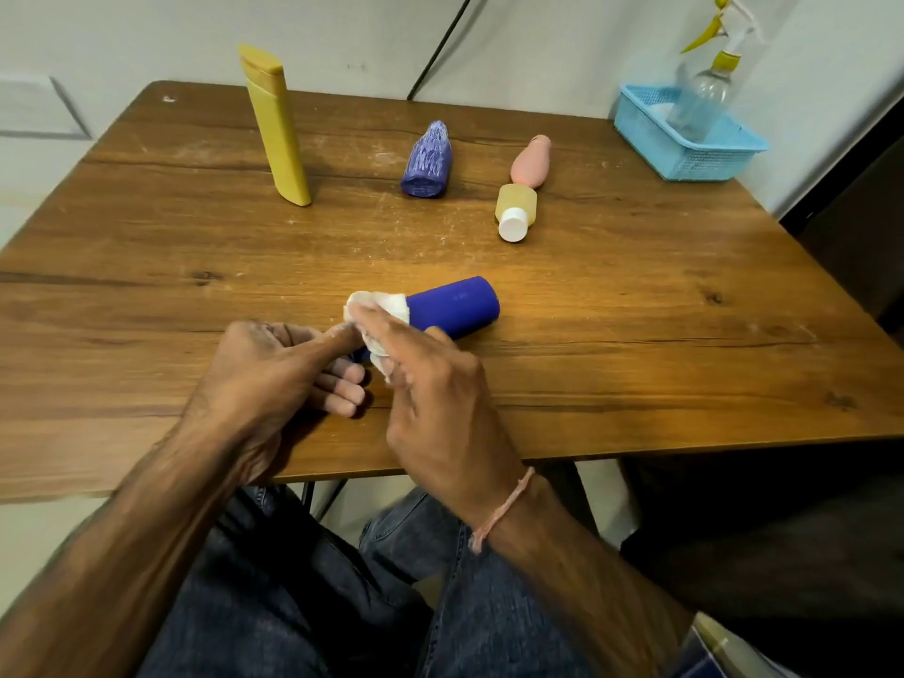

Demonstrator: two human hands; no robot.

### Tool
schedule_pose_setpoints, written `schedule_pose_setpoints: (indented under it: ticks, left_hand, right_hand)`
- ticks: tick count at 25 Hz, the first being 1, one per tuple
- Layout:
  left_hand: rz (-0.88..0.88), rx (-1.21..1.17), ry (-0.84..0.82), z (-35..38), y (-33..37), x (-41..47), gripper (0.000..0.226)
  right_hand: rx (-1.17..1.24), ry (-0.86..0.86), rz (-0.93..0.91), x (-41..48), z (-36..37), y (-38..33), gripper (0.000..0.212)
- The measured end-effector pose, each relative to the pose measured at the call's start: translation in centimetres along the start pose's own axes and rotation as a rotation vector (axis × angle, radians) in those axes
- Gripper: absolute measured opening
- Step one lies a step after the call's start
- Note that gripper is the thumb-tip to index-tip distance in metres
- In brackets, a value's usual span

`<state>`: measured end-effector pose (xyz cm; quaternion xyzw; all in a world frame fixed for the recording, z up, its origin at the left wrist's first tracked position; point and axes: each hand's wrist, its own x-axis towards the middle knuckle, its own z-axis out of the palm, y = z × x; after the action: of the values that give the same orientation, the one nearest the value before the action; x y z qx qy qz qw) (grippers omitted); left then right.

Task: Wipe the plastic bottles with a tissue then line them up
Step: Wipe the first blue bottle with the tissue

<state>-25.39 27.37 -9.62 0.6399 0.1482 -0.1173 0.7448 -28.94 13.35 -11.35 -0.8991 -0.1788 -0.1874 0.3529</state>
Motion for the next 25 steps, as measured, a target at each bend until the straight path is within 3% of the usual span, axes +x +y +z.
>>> schedule_pose_setpoints:
  ticks: [3, 8, 13, 19, 21, 25]
  left_hand:
    - [0.011, 0.008, 0.021, 0.0, 0.0, 0.0, 0.031]
    - [0.015, 0.006, 0.036, 0.5, 0.2, 0.0, 0.028]
    - [0.025, 0.014, 0.039, 0.3, 0.2, 0.1, 0.027]
    - [-0.019, 0.018, 0.031, 0.2, 0.2, 0.3, 0.020]
    - [-0.016, 0.009, 0.029, 0.1, 0.2, 0.4, 0.022]
    - [0.048, 0.019, 0.022, 0.4, 0.6, 0.4, 0.037]
  right_hand:
    - [-0.140, 0.133, 0.040, 1.0, -1.6, 3.7, 0.068]
    - [-0.262, 0.192, 0.297, 2.6, -3.5, 6.8, 0.064]
    - [-0.292, 0.193, 0.169, 1.3, -1.7, 5.6, 0.059]
    - [-0.035, 0.086, -0.096, -0.2, 0.6, 1.9, 0.053]
    - [-0.111, 0.067, -0.125, 0.5, -0.6, 3.4, 0.056]
    - [-0.308, 0.167, 0.164, 2.8, -4.3, 8.8, 0.054]
